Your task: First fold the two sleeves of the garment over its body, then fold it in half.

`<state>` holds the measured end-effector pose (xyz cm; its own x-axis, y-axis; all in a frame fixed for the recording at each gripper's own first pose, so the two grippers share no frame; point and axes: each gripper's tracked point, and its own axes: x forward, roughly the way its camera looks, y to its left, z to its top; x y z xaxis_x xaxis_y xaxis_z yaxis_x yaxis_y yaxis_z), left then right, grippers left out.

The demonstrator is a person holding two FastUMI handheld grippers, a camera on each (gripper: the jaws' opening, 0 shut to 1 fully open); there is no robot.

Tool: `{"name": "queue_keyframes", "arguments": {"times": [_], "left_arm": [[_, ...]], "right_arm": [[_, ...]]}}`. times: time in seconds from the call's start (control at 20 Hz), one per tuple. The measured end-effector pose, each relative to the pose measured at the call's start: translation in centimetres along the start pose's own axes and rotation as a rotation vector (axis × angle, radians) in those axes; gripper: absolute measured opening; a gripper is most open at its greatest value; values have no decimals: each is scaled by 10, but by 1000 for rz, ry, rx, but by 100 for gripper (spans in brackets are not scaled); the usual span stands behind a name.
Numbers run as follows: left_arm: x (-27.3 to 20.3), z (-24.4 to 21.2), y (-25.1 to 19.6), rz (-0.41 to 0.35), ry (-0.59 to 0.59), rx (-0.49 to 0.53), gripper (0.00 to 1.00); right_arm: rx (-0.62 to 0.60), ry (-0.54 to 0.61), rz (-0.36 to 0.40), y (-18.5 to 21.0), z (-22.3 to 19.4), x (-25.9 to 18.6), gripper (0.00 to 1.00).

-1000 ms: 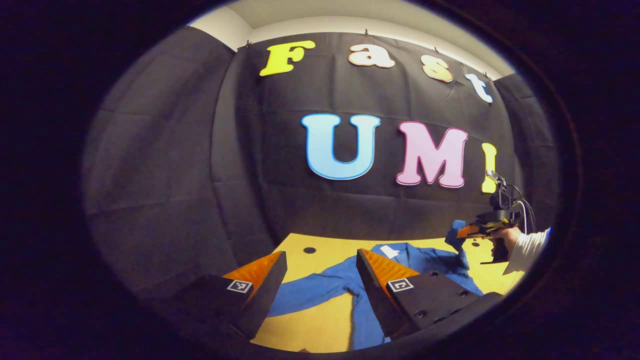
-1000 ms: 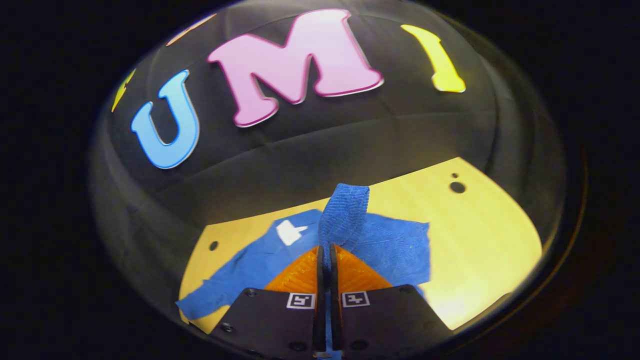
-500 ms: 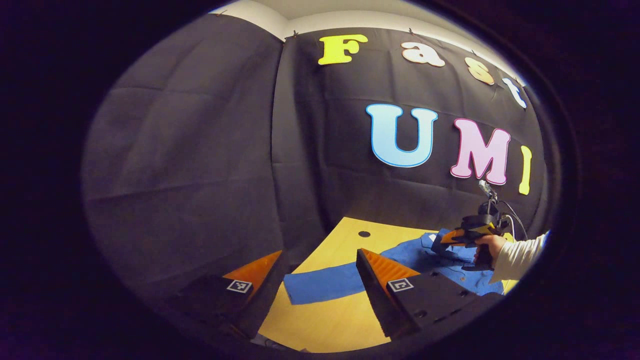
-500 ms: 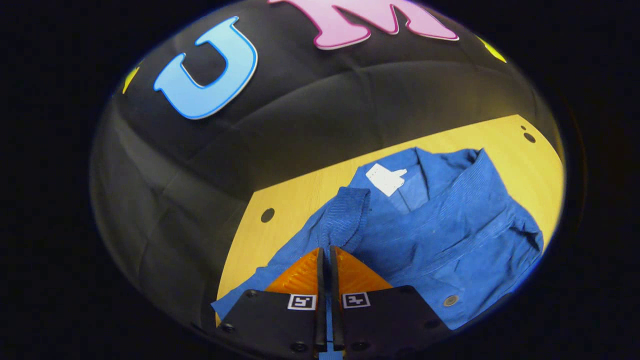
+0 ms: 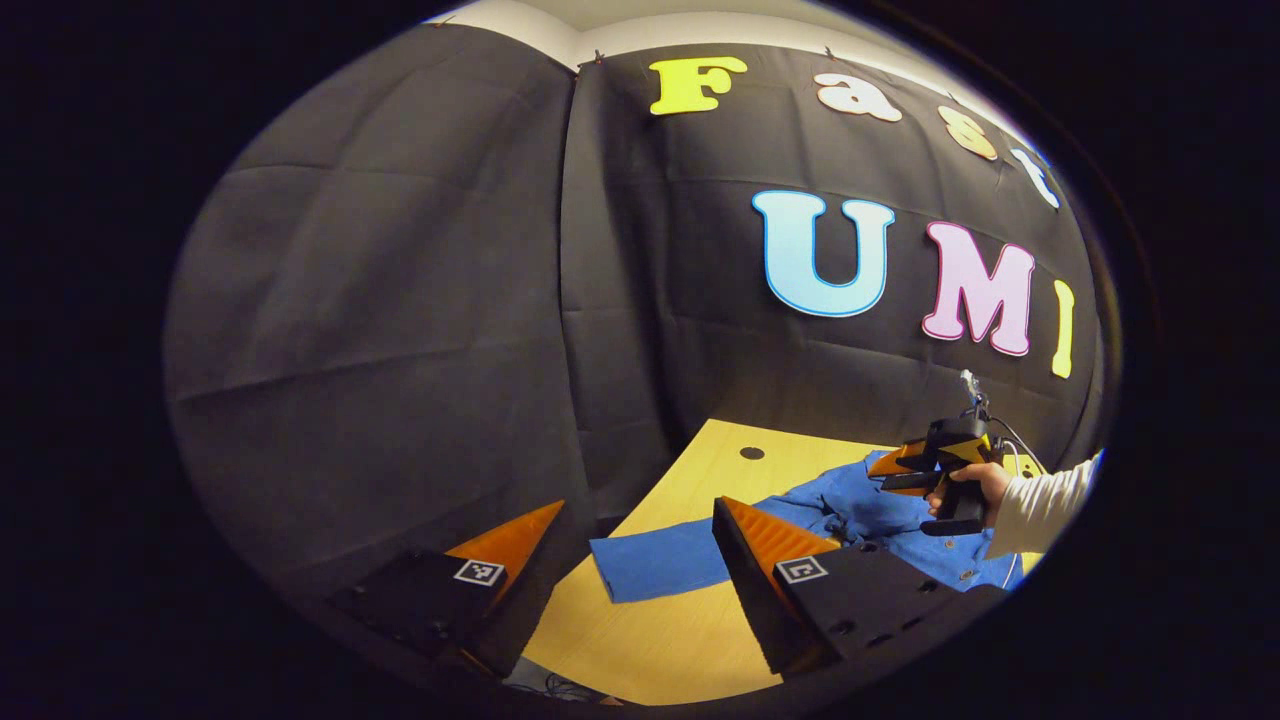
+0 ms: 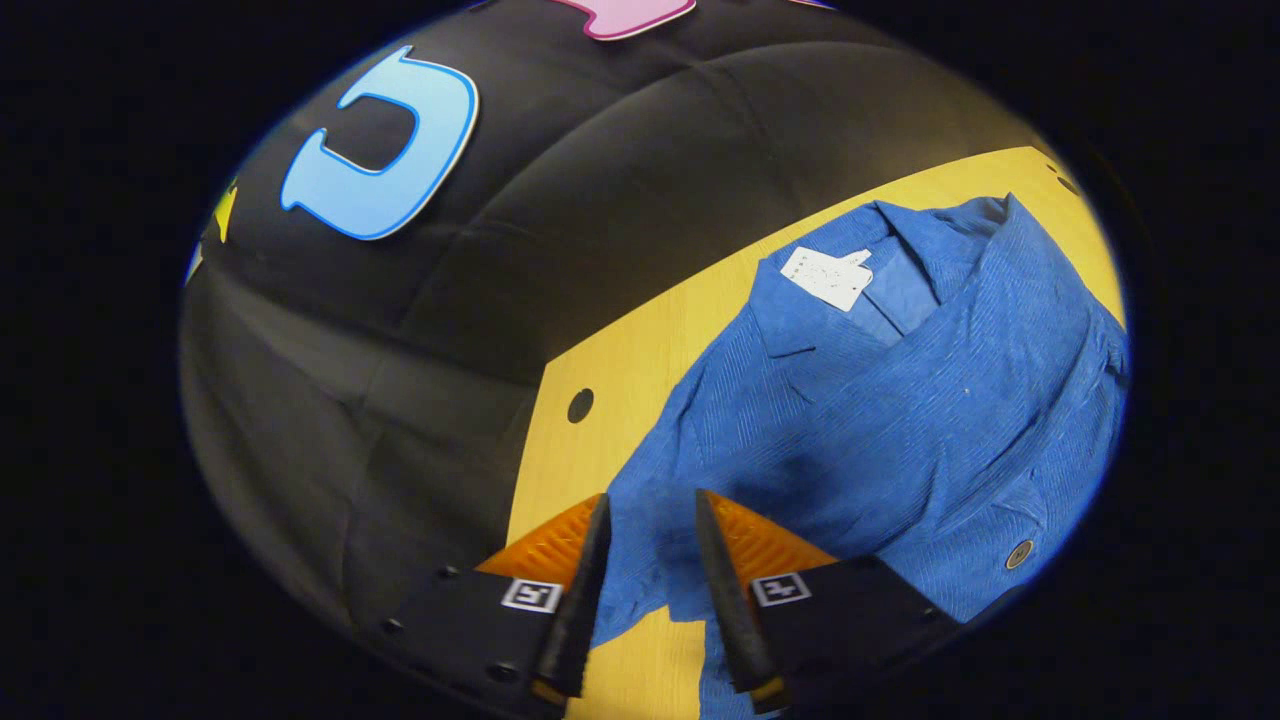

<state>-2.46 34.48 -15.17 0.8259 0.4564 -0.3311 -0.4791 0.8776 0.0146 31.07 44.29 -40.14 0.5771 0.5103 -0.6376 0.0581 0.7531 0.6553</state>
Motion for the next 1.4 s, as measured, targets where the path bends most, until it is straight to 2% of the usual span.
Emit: {"name": "queue_keyframes", "arguments": {"times": [0.05,0.1,0.15,0.2,0.3,0.35,0.4,0.45,0.5,0.55,0.65,0.75,1.0,1.2,1.25,1.3,1.4], "left_arm": [[6,-1,-3,-9,-3,-7,81],[13,-6,-3,-18,2,-13,81],[20,-11,-3,-20,10,-13,81],[30,-20,-1,-17,22,-16,81],[51,-38,3,-5,82,-54,80],[61,-49,5,3,131,-82,81],[68,-63,10,13,187,-103,80],[78,-73,13,30,232,-121,82],[90,-85,17,55,262,-133,83],[102,-94,20,80,289,-149,82],[121,-118,21,94,389,-198,83],[128,-131,15,94,459,-255,83],[149,-169,12,119,599,-327,84],[150,-189,20,194,677,-271,84],[153,-186,24,208,667,-231,87],[153,-193,24,224,693,-200,83],[157,-190,24,211,680,-115,83]], "right_arm": [[-25,-5,-5,-2,5,-5,61],[-61,-16,-9,-4,11,-13,50],[-106,-42,-9,-7,19,-24,64],[-156,-78,-8,-9,30,-37,54],[-243,-139,8,-7,48,-75,53],[-284,-166,12,-9,56,-94,65],[-321,-190,13,-13,65,-115,65],[-353,-212,18,-16,73,-137,54],[-377,-231,27,-21,80,-156,65],[-389,-234,12,-35,85,-169,65],[-378,-228,-72,-78,94,-193,65],[-322,-241,-113,-108,103,-208,65],[-242,-275,-185,-147,110,-246,65],[-267,-289,-178,-143,106,-264,65],[-271,-291,-165,-141,105,-266,65],[-270,-289,-156,-140,102,-268,65],[-255,-270,-158,-149,94,-269,65]]}}
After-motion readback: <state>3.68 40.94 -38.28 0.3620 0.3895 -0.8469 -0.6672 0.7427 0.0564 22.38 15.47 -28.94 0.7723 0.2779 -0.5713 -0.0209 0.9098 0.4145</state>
